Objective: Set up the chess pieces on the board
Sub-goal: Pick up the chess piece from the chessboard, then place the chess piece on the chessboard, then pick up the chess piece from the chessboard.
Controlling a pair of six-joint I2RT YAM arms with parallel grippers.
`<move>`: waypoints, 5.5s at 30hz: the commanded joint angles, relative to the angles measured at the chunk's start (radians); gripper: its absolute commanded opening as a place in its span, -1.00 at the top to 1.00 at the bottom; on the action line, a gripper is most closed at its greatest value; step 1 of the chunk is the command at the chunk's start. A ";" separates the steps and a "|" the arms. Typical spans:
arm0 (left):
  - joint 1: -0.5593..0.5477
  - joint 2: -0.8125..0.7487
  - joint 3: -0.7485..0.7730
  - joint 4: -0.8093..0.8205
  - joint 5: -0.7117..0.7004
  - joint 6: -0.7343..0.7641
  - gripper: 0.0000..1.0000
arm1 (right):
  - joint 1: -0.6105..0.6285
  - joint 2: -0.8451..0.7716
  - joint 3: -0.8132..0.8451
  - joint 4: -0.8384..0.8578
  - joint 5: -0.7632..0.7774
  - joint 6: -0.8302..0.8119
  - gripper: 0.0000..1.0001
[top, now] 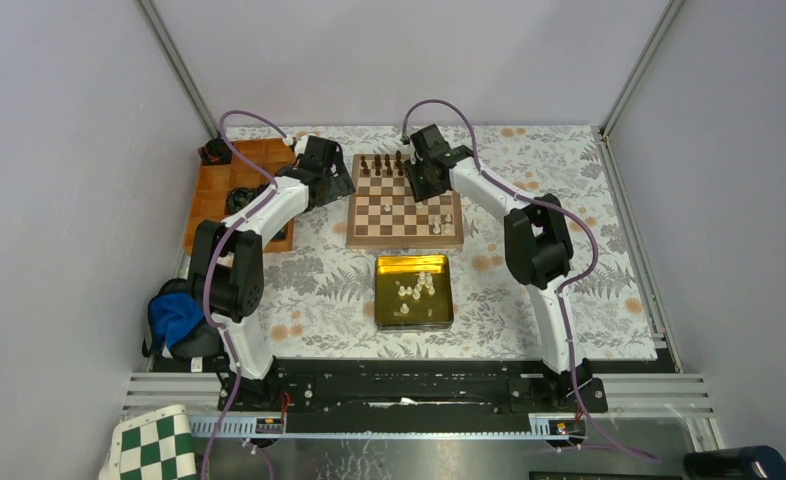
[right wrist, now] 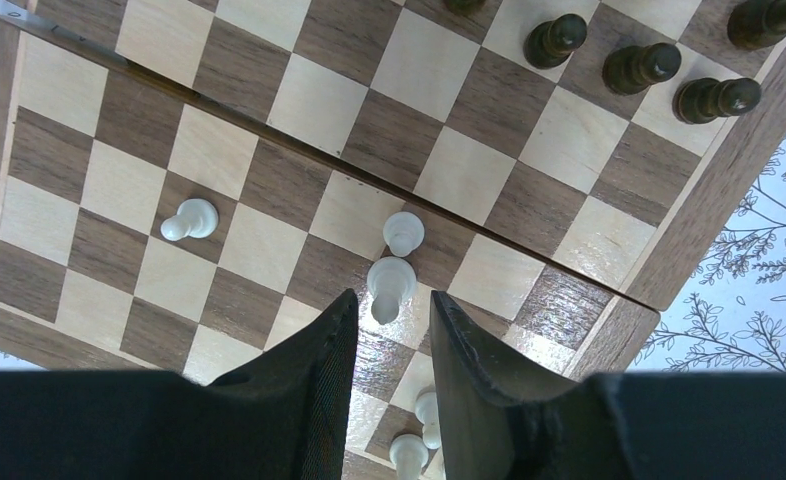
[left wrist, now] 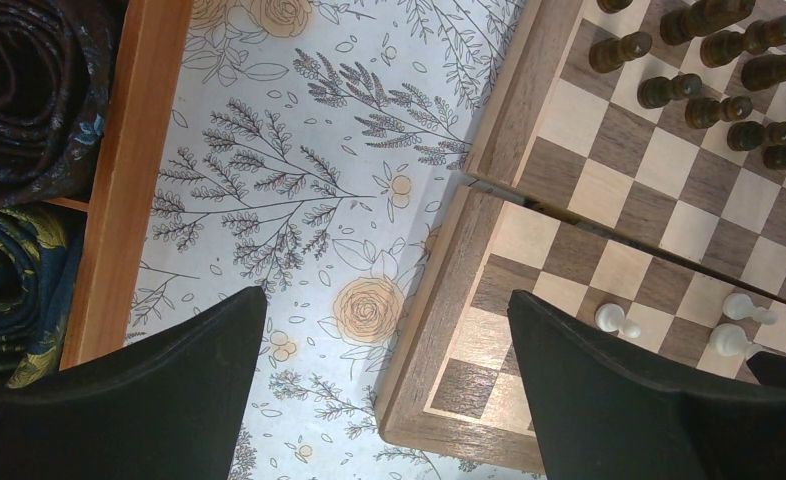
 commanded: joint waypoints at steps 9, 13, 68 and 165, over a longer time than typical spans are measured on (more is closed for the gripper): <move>0.004 -0.019 0.030 0.000 -0.006 0.006 -0.97 | 0.011 0.018 0.061 -0.014 -0.012 0.003 0.36; 0.005 -0.016 0.028 0.002 -0.005 0.005 -0.97 | 0.011 0.022 0.059 -0.014 -0.012 0.003 0.53; 0.008 -0.054 0.000 0.003 -0.003 0.002 -0.97 | 0.065 -0.258 -0.289 0.065 -0.018 0.020 0.91; 0.007 -0.035 0.004 0.009 0.004 -0.001 -0.98 | 0.000 0.041 0.055 0.051 0.045 -0.014 0.19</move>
